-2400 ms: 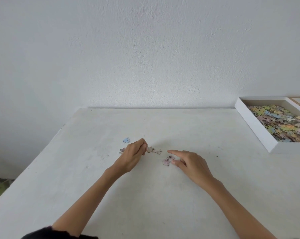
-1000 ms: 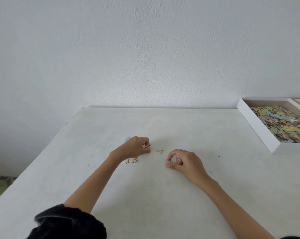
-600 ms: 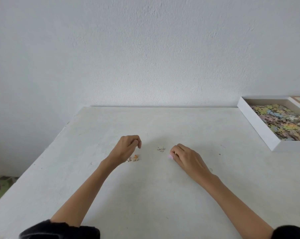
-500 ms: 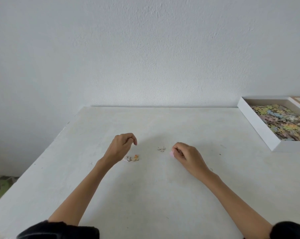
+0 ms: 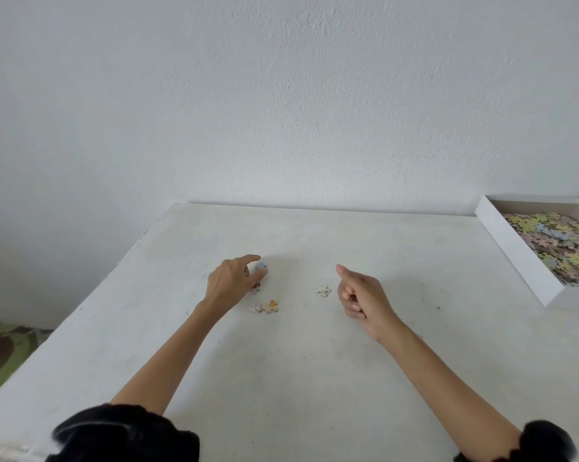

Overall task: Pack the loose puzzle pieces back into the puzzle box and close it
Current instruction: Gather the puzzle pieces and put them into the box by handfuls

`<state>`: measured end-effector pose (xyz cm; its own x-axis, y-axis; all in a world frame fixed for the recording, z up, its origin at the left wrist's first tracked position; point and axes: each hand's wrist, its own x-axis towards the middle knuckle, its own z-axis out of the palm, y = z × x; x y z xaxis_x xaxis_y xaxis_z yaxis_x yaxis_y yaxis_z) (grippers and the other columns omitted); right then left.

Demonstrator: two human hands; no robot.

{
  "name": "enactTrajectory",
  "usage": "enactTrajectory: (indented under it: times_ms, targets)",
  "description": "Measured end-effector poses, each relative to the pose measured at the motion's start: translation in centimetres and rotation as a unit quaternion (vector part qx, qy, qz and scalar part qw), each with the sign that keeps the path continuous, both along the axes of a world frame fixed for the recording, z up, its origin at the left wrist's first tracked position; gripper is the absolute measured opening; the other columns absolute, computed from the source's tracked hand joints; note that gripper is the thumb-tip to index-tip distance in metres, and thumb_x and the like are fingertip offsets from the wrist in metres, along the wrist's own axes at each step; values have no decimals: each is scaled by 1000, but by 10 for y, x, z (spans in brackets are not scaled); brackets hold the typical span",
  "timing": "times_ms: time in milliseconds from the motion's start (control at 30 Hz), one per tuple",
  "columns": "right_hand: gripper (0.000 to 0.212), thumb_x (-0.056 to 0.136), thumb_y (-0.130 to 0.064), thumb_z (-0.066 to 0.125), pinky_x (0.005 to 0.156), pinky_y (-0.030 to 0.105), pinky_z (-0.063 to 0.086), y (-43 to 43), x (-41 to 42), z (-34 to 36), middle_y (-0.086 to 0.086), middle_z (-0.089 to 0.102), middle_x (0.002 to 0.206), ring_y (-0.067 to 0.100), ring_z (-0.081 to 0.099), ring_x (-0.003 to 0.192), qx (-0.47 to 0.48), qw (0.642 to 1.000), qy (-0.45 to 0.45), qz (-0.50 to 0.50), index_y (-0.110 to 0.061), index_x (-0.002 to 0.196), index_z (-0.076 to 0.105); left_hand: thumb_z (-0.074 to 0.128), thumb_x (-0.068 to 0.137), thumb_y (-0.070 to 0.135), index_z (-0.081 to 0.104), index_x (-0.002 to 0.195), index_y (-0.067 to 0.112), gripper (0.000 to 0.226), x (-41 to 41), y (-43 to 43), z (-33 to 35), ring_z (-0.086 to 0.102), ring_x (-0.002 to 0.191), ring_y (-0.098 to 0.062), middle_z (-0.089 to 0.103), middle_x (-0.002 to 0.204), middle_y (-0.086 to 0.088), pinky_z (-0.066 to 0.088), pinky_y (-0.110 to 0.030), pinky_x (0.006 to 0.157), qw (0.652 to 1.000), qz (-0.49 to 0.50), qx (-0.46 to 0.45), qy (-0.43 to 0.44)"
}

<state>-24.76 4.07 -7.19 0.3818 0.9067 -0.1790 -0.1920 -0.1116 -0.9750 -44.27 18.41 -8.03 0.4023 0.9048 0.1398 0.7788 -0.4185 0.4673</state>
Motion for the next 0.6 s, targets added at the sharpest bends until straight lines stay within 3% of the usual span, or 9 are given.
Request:
enactTrajectory:
  times_ms: [33, 100, 167, 267, 333, 400, 500, 533, 600]
  targets:
    - [45, 88, -30, 57, 40, 18, 21, 1, -1, -2, 1, 35, 51, 8, 25, 37, -3, 992, -129, -10, -16, 50, 38, 54, 90, 41, 58, 120, 24, 35, 1, 1, 1, 46, 64, -15, 41, 55, 12, 27, -23, 48, 1000, 0, -2, 0]
    - [31, 83, -33, 63, 47, 20, 25, 2, -2, -10, -5, 39, 48, 7, 32, 42, 2, 935, -354, -17, -20, 57, 52, 59, 87, 39, 62, 114, 22, 31, 3, 2, 2, 43, 56, -12, 39, 52, 11, 25, -23, 46, 1000, 1, 0, -7]
    - [12, 79, -38, 67, 51, 18, 30, 0, -4, -12, -13, 42, 49, 4, 43, 52, -16, 878, -479, 9, -27, 78, 64, 63, 85, 35, 65, 103, 20, 24, 5, 2, 5, 39, 49, -8, 38, 50, 9, 23, -23, 46, 1000, 2, -3, -11]
    - [27, 79, -41, 65, 62, 22, 32, -2, -8, -11, -12, 61, 68, 9, 59, 77, -51, 851, -521, 41, -32, 105, 66, 68, 81, 31, 58, 88, 19, 17, 7, 6, 12, 38, 50, -6, 40, 55, 9, 24, -23, 47, 1000, -10, -27, -10]
    - [30, 80, -42, 65, 65, 22, 32, -1, -8, -9, -4, 61, 73, 11, 61, 85, -52, 853, -519, 33, -34, 108, 65, 67, 83, 25, 49, 79, 17, 19, 7, 7, 14, 36, 49, -8, 40, 56, 6, 26, -22, 48, 998, -44, -53, -16]
    - [28, 80, -42, 64, 65, 22, 33, -1, -7, -9, -6, 60, 70, 11, 62, 88, -51, 854, -517, 30, -34, 107, 65, 58, 89, 17, 40, 74, 13, 23, 6, 4, 14, 31, 45, -9, 35, 53, 4, 26, -20, 47, 992, -93, -75, -48]
    - [29, 79, -43, 65, 65, 23, 33, -1, -8, -10, -11, 55, 67, 13, 62, 89, -43, 856, -515, 28, -31, 105, 65, 40, 95, 10, 35, 83, 9, 13, 2, -6, 12, 25, 43, -8, 32, 56, -1, 26, -19, 43, 979, -137, -96, -115]
    - [33, 79, -44, 65, 65, 23, 33, -1, -8, -11, -8, 58, 73, 15, 62, 91, -44, 854, -517, 29, -31, 109, 63, 34, 95, 7, 36, 90, 9, 6, 0, -8, 11, 26, 43, -8, 36, 56, -2, 27, -20, 41, 975, -148, -101, -130]
    - [43, 80, -45, 64, 69, 23, 36, 2, -6, -10, -1, 67, 92, 18, 61, 97, -55, 852, -520, 32, -31, 120, 57, 26, 95, 3, 40, 105, 11, 18, -5, -9, 11, 31, 43, -7, 52, 63, -2, 30, -20, 41, 972, -151, -98, -149]
